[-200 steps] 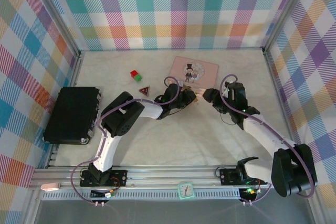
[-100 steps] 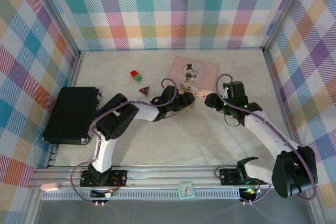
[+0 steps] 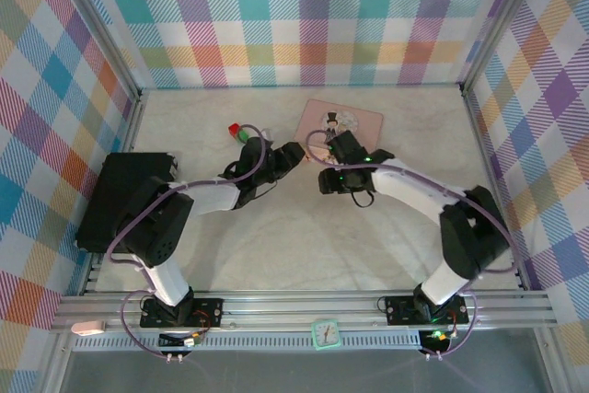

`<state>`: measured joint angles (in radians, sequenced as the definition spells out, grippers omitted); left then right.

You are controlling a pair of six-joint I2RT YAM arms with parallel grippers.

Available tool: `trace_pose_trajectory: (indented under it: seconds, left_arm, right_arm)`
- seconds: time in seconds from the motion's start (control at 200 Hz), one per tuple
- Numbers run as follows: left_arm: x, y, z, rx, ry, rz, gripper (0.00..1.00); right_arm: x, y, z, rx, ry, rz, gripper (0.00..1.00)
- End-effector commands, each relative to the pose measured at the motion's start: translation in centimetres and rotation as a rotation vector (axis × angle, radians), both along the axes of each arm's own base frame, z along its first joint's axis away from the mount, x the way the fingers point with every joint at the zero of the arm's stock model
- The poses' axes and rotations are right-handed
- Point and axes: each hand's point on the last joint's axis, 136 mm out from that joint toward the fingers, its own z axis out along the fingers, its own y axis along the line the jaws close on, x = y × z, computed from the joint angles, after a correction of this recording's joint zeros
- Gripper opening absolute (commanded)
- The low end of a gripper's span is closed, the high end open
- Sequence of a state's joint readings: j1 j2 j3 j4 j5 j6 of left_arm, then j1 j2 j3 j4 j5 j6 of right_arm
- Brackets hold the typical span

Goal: Unlock the padlock with the key

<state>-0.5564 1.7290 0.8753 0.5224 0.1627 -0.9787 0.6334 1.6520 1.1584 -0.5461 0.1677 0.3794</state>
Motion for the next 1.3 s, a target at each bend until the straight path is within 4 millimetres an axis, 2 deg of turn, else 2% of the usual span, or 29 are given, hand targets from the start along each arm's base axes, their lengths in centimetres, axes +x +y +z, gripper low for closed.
trace_pose_trajectory:
  seconds: [0.0,0.175,0.26,0.49,0.625,1.07,1.295]
  left_arm:
    - [-0.4,1.6,0.2,0.014,0.000,0.026,0.58]
    - [-0.9,2.6,-0.3,0.021,0.011,0.043,0.58]
    - [-1.0,2.7,-0.5,0.015,0.013,0.044,0.58]
    - [-1.0,2.2,-0.9,-0.010,0.022,0.032,0.57]
    - [-1.0,2.2,-1.3,-0.025,0.029,0.035,0.56]
    - [-0.9,1.9,-1.4,-0.046,0.038,0.033,0.56]
    - [-1.0,1.5,-1.5,-0.064,0.039,0.021,0.52]
  right_arm:
    - [0.7,-1.9,-0.8,-0.223,-0.009,-0.014,0.59]
    - [2.6,-1.1,-2.6,-0.346,-0.046,0.005,0.59]
    - [3.5,-1.2,-3.2,-0.378,-0.078,0.008,0.56]
    - [5.0,0.0,-4.1,-0.354,-0.145,0.061,0.50]
    - [5.1,0.3,-5.3,-0.368,-0.129,0.080,0.46]
    - [4.5,-1.3,-8.0,-0.428,-0.105,0.030,0.45]
    - [4.4,-1.1,-8.0,-0.408,-0.105,0.046,0.28]
